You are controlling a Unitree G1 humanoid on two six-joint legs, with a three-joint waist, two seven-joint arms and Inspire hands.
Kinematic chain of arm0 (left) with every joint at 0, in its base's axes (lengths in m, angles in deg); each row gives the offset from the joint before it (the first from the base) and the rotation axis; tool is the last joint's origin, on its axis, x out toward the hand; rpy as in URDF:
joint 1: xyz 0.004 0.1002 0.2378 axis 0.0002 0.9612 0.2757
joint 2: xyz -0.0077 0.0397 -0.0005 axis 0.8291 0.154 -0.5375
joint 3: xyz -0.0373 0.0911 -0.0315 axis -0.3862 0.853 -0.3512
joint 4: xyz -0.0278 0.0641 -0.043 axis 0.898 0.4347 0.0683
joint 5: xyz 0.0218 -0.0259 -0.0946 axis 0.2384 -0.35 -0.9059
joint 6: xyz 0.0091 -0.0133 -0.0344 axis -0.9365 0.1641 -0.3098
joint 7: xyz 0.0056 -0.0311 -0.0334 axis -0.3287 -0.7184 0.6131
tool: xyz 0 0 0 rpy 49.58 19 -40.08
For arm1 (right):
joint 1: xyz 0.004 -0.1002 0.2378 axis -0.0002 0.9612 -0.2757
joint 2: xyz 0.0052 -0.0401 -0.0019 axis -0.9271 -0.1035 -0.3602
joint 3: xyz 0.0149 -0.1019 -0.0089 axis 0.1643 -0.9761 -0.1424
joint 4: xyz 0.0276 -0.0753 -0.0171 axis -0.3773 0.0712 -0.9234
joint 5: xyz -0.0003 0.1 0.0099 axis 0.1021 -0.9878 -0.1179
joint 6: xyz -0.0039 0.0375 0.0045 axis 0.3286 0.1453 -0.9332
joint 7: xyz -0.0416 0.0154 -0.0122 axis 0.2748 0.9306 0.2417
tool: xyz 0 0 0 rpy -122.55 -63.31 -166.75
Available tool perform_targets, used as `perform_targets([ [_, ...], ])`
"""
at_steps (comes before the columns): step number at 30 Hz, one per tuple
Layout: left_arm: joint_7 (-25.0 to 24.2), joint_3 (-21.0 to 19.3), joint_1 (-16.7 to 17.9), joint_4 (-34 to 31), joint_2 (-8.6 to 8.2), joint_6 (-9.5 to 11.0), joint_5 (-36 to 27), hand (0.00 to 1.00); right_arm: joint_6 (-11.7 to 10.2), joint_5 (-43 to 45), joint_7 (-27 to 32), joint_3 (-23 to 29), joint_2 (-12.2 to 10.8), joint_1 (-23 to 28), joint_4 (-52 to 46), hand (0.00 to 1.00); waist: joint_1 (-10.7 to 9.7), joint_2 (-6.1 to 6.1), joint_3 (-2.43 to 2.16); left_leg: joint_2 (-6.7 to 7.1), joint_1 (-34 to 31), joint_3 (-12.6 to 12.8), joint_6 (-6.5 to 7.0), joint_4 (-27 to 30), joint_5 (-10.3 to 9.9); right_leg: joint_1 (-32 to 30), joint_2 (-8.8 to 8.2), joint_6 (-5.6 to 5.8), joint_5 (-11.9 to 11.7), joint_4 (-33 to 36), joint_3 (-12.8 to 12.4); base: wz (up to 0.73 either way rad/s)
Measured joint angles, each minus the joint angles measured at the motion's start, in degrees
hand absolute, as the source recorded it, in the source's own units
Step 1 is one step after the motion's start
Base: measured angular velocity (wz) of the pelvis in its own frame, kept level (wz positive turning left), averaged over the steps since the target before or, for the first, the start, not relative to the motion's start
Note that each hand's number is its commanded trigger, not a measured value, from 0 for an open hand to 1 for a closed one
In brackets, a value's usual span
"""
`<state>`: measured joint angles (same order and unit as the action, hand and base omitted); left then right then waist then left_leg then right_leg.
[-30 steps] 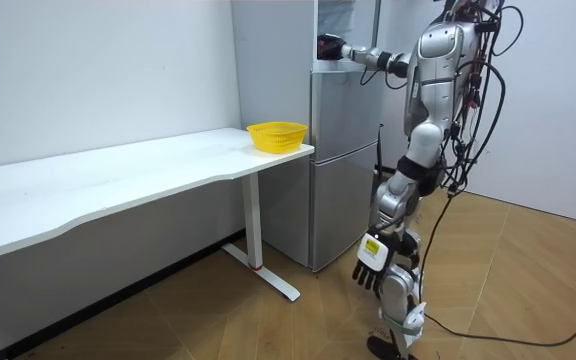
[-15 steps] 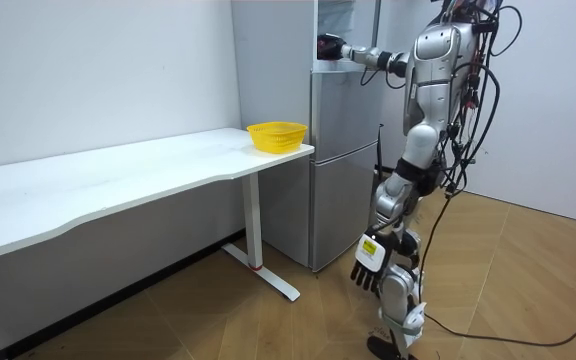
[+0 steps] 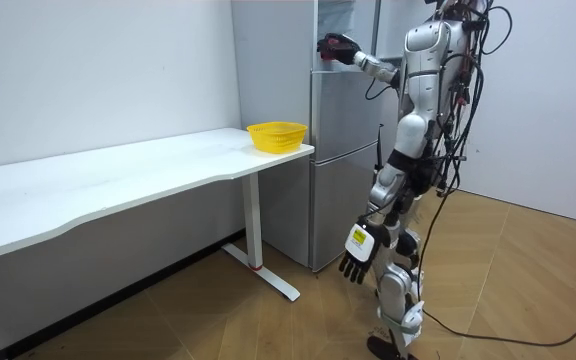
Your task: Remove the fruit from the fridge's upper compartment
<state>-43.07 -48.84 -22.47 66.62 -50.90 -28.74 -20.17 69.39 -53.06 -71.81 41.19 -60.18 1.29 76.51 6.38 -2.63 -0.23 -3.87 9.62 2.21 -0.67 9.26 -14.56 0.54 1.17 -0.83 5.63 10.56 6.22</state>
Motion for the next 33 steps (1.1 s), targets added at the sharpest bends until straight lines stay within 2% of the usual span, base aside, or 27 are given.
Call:
perform_targets([
  [4, 0.9, 0.3, 0.7, 0.8, -0.06, 0.7, -0.6, 0.0, -1.1, -2.1, 0.9, 0.1, -0.9, 1.2, -5.4, 1.0, -0.6, 0.47, 0.31, -0.01, 0.0, 0.8, -0.01, -0.2, 0.0, -0.1, -0.03, 0.01, 0.0, 0.1, -0.1, 0.0],
  [6, 1.5, 0.6, 0.9, 1.8, -0.14, 1.9, -1.9, 0.0, -3.7, -3.6, 0.7, 0.1, -2.0, 3.2, -9.8, 1.0, -1.7, 0.79, 0.52, -0.17, -0.1, 0.7, -0.07, -0.8, -0.1, -0.3, -0.02, 0.0, 0.0, 0.2, 0.4, 0.11],
  [9, 1.5, 0.6, 1.3, 2.3, -0.34, 2.8, -1.8, 0.0, -6.1, -3.6, 0.3, 0.0, -3.1, 5.3, -14.3, 1.0, -2.5, 1.17, 0.71, -0.23, -0.5, 0.7, -0.23, -0.8, -0.2, -0.6, 0.04, -0.13, -0.1, 0.2, 0.5, 0.01],
  [10, 1.5, 0.6, 1.4, 2.4, -0.42, 3.0, -1.8, 0.0, -6.6, -3.6, 0.1, 0.0, -3.2, 5.7, -15.0, 1.0, -2.7, 1.25, 0.66, -0.25, -0.5, 0.7, -0.23, -0.8, -0.2, -0.6, 0.05, -0.14, -0.1, 0.2, 0.5, 0.0],
  [12, 1.5, 0.6, 1.4, 2.9, -0.85, 3.7, -1.8, 0.0, -8.3, -2.2, -0.1, -0.1, -4.2, 7.0, -16.9, 1.0, -3.1, 1.93, 0.24, -0.26, -0.4, 0.9, -0.24, -0.7, -0.3, -0.7, 0.17, -0.18, -0.1, 0.3, 0.2, -0.06],
  [14, 1.5, 0.6, 1.3, 3.1, -0.99, 4.3, -2.1, 0.0, -8.9, -1.4, -0.1, -0.2, -4.4, 8.3, -18.6, 1.0, -3.1, 2.08, 0.02, -0.26, -0.3, 1.1, -0.24, -0.6, -0.2, -0.8, 0.2, -0.18, -0.1, 0.6, 0.1, -0.07],
  [16, 1.5, 0.7, 0.8, 4.0, -1.22, 4.6, -2.1, 0.0, -9.2, -1.2, -0.4, -0.6, -5.0, 8.8, -19.6, 1.0, -3.1, 2.41, 0.17, -0.27, 0.0, 1.6, -0.24, -0.6, -0.2, -1.0, 0.28, -0.18, -0.1, 1.1, -0.3, -0.12],
  [19, 1.5, 0.7, 0.5, 4.8, -1.39, 5.3, -2.1, 0.0, -9.9, 0.6, -1.5, -1.9, -5.3, 8.8, -20.1, 1.0, -2.9, 2.56, 0.12, -0.36, 0.0, 2.6, -0.25, -0.6, -0.2, -1.5, 0.57, -0.31, -0.2, 1.2, -1.4, -0.19],
  [23, 1.0, 2.7, -0.3, 5.2, -1.33, 6.0, -2.3, 0.0, -11.9, 4.8, -3.6, -5.5, -6.1, 8.8, -20.4, 1.0, -2.8, 2.59, 0.14, -0.65, -0.1, 2.6, -0.45, -0.8, -0.4, -1.7, 0.86, -0.52, -0.4, 1.2, -1.4, -0.05],
  [26, 0.8, 4.9, -1.2, 5.2, -1.17, 6.0, -2.2, 0.0, -12.0, 8.3, -5.1, -9.5, -6.3, 8.8, -20.2, 1.0, -2.4, 2.58, 0.19, -0.66, -0.2, 2.6, -0.5, -0.9, -0.4, -1.7, 0.92, -0.54, -0.4, 1.2, -1.6, 0.0],
  [29, 0.9, 5.0, -1.8, 5.2, -0.72, 6.0, -2.1, 0.0, -12.2, 13.1, -7.2, -13.3, -6.2, 8.8, -19.9, 1.0, -1.0, 1.87, 0.13, -0.63, -0.8, 2.6, -0.52, -0.9, -0.4, -2.5, 0.92, -0.61, -0.4, 1.3, -1.7, -0.02],
  [30, 0.9, 5.1, -2.0, 5.1, -0.46, 5.9, -2.1, 0.0, -12.2, 14.5, -8.4, -14.7, -6.2, 8.8, -19.9, 1.0, -0.4, 1.47, -0.1, -0.63, -1.0, 2.4, -0.54, -0.6, -0.3, -2.7, 0.92, -0.63, -0.4, 1.3, -1.7, 0.0],
  [33, 0.8, 5.7, -2.1, 4.9, 0.07, 5.9, -2.2, 0.0, -11.1, 16.9, -10.9, -17.5, -5.9, 8.6, -19.9, 1.0, 1.0, 0.49, -0.03, -0.64, -1.1, 2.2, -0.54, -0.4, -0.3, -2.7, 0.9, -0.63, -0.4, 1.3, -1.4, 0.03],
])
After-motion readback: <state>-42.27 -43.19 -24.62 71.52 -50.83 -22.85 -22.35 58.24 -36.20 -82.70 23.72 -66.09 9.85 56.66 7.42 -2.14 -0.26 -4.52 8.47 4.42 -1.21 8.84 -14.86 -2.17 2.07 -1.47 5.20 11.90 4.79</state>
